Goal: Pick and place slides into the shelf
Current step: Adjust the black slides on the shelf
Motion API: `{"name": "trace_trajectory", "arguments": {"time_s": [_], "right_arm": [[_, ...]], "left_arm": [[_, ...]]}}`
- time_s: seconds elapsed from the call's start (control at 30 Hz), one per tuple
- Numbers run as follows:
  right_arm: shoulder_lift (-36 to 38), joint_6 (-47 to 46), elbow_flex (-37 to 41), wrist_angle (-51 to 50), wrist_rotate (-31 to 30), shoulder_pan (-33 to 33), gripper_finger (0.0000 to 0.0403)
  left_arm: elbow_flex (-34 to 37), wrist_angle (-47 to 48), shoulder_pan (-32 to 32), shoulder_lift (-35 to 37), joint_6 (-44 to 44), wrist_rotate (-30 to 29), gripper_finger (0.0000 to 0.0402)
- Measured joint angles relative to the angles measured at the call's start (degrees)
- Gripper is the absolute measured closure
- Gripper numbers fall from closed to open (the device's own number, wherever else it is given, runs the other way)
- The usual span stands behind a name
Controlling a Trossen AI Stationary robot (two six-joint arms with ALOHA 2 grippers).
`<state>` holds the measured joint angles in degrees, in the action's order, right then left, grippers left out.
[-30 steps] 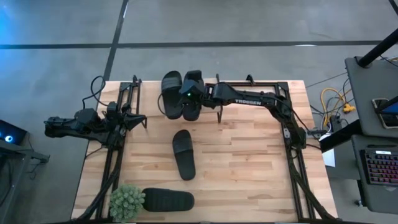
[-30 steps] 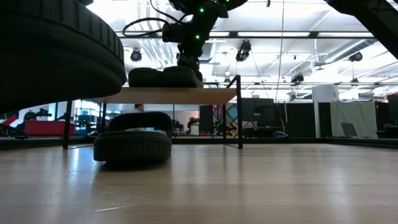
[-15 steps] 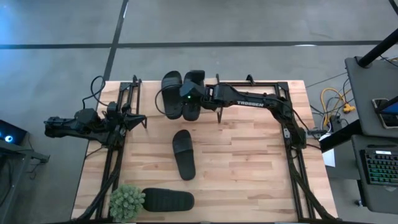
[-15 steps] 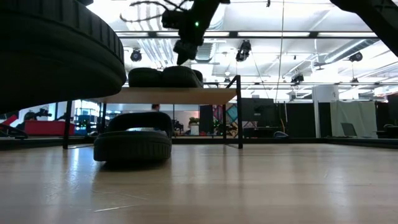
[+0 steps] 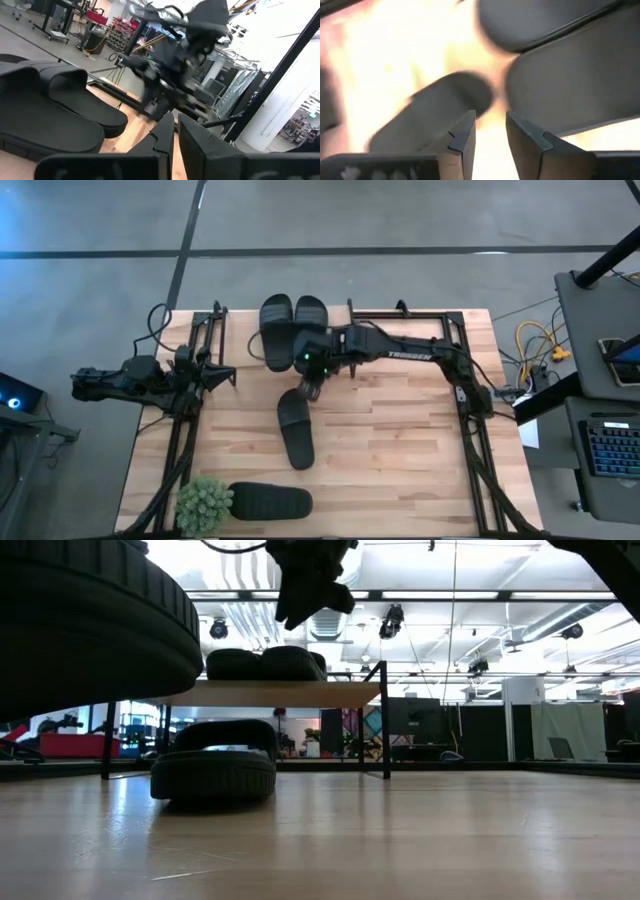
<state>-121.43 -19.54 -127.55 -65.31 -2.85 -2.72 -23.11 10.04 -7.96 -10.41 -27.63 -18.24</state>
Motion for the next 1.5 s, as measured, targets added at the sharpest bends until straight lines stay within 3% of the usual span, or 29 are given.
{"name": "trace_trajectory", "arguments": {"time_s": [0.2,0.33,0.47,0.63,0.83,0.93,1.1,1.23,1.3,1.33,1.43,1.5], "right_arm": [[-0.98,-0.81,5.65,0.26,1.37,5.24,0.0316],[-1.33,-6.42,9.25,3.84,1.33,7.11,0.0322],[-1.15,-10.22,9.81,6.12,-0.59,7.65,0.0327],[-0.21,-17.56,9.09,5.83,-7.51,8.34,0.0333],[1.61,-25.09,4.8,-1.01,-22.59,10.17,0.0335],[2.04,-28.31,2.88,-6.62,-27.11,10.68,0.0335],[2.8,-29.06,1.26,-10.41,-27.26,10.6,0.0335],[3.21,-28.83,1.25,-10.82,-27.24,10.58,0.0335],[3.21,-28.13,1.26,-10.82,-27.22,10.47,0.0335],[3.21,-27.98,1.27,-10.91,-27.22,10.39,0.0335],[3.23,-27.96,1.27,-11.57,-27.22,10.27,0.0335],[3.23,-27.95,1.27,-12.42,-27.25,10.27,0.0335]], "left_arm": [[0.0,1.7,0.02,-0.02,0.72,2.49,0.0391],[0.02,8.44,0.02,-0.04,-6.39,7.15,0.0391],[0.08,18.17,0.0,-0.53,-15.34,6.6,0.0391],[-0.21,18.24,0.01,-2.07,-19.01,2.98,0.0391],[-2.37,17.91,0.18,-5.42,-19.84,-13.58,0.0391],[-3.74,17.92,0.95,-8.04,-18.38,-15.29,0.0391],[-7.35,13.32,2.04,-14.02,-11.97,-6.88,0.0391],[-9.12,2.18,2.69,-18.2,-3.23,9.77,0.0391],[-9.78,-3.45,2.93,-20.11,0.58,14.85,0.0391],[-10.17,-4.03,3.19,-21.89,1.08,12.79,0.0391],[-12.17,4.4,5.97,-25.09,1.47,-2.33,0.0391],[-13.87,9.64,10.04,-26.49,2.07,-3.38,0.0391]]}}
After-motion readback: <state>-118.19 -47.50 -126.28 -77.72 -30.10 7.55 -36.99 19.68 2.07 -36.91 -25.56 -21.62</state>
